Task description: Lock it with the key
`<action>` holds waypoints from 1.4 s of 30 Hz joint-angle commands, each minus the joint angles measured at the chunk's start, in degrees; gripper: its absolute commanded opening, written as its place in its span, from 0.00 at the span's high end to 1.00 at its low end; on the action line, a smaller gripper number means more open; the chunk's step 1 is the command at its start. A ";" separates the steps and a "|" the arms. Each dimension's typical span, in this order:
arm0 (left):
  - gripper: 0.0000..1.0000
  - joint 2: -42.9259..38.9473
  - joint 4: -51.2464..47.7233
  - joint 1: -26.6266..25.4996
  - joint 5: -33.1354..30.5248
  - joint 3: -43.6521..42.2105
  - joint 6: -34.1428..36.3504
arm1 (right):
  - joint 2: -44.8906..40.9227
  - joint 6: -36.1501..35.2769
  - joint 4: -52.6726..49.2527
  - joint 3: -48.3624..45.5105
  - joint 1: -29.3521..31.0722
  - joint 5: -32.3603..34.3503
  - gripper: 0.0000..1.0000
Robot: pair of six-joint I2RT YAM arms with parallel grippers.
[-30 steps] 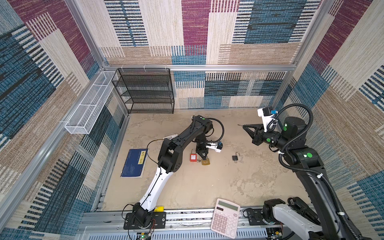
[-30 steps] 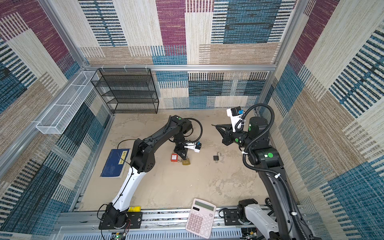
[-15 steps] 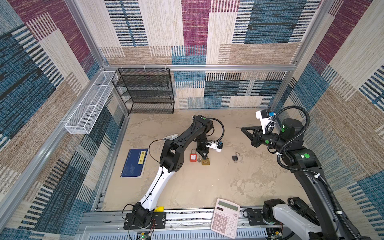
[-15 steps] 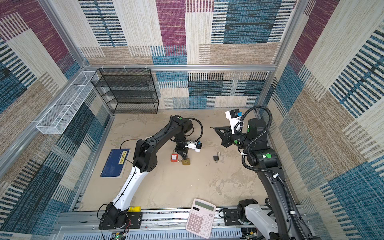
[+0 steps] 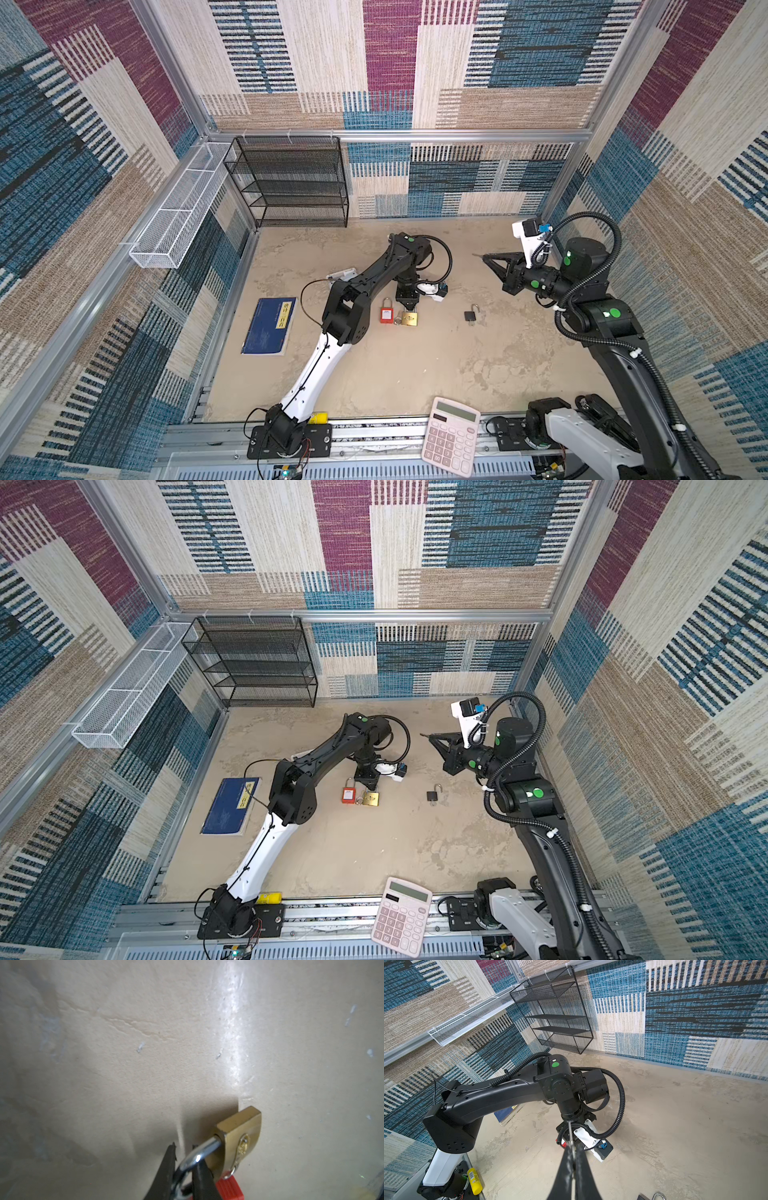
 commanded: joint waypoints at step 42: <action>0.61 -41.11 40.88 6.13 4.26 -38.63 -33.18 | 1.62 -5.58 3.28 -9.87 2.33 28.12 1.00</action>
